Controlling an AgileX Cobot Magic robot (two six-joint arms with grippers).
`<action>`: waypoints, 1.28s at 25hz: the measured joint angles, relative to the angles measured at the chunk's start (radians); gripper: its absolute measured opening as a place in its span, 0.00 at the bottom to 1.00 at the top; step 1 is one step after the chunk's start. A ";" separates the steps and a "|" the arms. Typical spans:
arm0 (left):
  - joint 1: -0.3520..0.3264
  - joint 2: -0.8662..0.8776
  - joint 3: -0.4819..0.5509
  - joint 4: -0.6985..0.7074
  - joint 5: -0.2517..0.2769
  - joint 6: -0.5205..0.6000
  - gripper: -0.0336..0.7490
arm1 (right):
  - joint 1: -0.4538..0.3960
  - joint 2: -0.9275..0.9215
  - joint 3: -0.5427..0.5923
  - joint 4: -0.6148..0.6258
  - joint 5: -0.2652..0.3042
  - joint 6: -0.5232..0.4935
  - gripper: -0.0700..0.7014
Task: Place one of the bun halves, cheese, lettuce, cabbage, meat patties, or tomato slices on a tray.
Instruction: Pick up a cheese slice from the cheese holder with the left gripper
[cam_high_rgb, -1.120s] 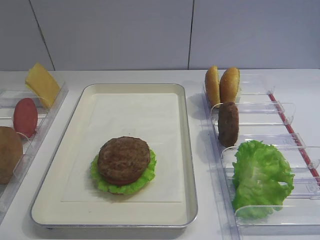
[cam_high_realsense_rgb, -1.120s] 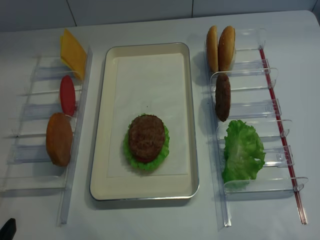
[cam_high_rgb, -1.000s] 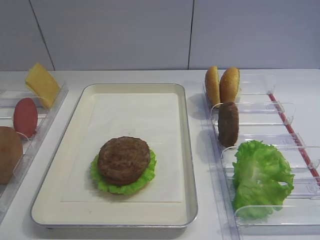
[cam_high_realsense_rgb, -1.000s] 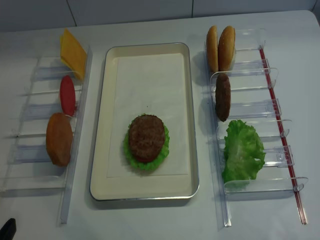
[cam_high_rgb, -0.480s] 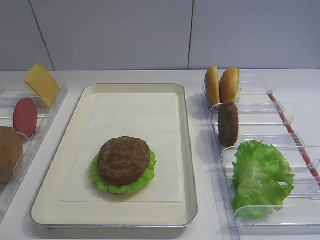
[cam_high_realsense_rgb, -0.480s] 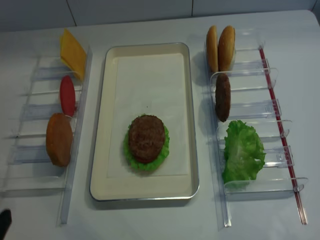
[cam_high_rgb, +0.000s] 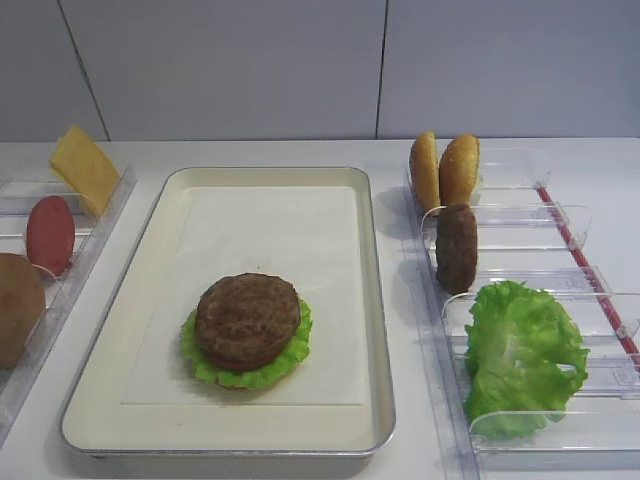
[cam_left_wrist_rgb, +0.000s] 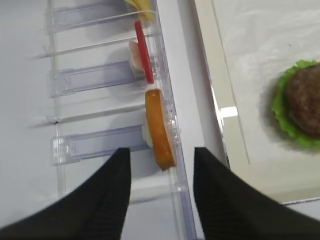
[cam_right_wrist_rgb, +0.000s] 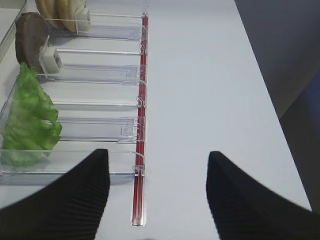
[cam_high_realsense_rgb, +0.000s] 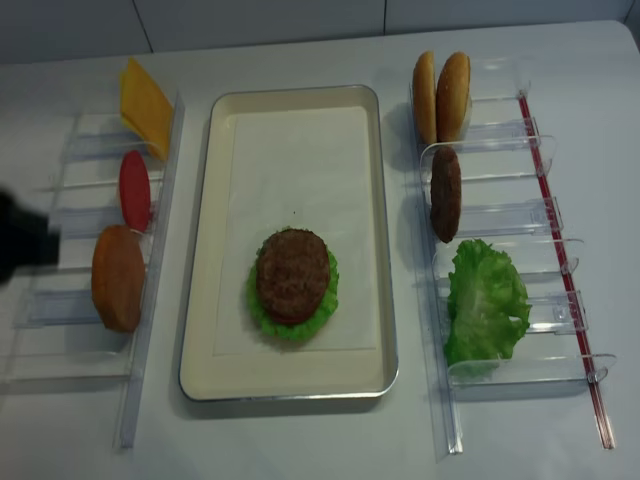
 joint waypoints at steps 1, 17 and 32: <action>0.000 0.070 -0.042 0.009 -0.005 0.000 0.41 | 0.000 0.000 0.000 0.000 0.000 0.000 0.66; 0.142 0.817 -0.616 -0.090 -0.030 0.061 0.41 | 0.000 0.000 0.000 0.000 0.000 0.000 0.66; 0.151 0.979 -0.679 -0.119 -0.122 0.097 0.41 | 0.000 0.000 0.000 0.000 0.000 0.019 0.66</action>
